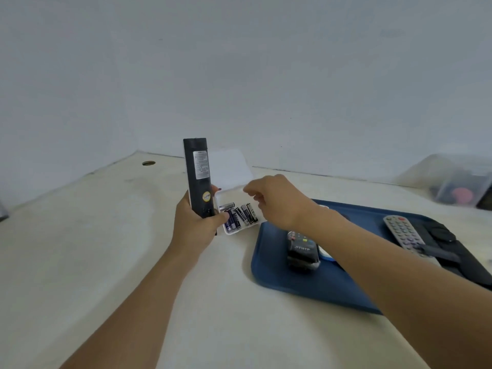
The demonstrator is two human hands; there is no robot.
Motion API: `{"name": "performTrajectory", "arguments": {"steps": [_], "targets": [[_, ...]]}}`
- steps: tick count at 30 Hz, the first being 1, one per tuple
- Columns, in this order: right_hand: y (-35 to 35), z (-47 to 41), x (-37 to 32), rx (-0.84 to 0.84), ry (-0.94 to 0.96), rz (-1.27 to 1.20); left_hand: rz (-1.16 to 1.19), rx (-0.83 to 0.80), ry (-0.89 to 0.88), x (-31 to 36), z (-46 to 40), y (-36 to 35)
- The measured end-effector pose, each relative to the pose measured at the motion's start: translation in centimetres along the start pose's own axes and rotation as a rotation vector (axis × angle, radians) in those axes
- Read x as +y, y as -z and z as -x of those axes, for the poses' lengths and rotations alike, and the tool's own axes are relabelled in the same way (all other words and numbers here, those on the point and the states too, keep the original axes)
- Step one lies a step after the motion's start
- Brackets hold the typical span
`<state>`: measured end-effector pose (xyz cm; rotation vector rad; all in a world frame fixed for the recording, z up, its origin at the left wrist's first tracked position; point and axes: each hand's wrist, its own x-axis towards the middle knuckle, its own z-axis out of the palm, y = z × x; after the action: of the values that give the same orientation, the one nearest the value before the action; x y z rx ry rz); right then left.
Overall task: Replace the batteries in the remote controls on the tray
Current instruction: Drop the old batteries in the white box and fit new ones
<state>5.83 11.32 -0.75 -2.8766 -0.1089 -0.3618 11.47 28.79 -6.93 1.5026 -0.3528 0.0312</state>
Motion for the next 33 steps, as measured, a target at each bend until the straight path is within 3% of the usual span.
{"name": "performTrajectory", "arguments": {"steps": [9, 19, 24, 27, 33], "targets": [[-2.4, -2.2, -1.3, -0.109, -0.028, 0.187, 0.048, -0.009, -0.018, 0.0, 0.1, 0.1], [-2.6, -2.6, -0.9, -0.013, -0.086, 0.149, 0.262, -0.040, 0.084, 0.4, -0.3, 0.2], [-2.6, -3.3, -1.2, -0.040, -0.022, 0.097, 0.269, -0.045, 0.095, 0.2, -0.5, 0.4], [-3.1, -3.4, -1.8, -0.043, 0.022, 0.206, 0.268, -0.052, 0.087, 0.1, -0.5, 0.4], [-3.7, -3.9, -2.0, -0.026, -0.037, 0.172, 0.252, -0.041, 0.065, 0.2, -0.5, 0.1]]}}
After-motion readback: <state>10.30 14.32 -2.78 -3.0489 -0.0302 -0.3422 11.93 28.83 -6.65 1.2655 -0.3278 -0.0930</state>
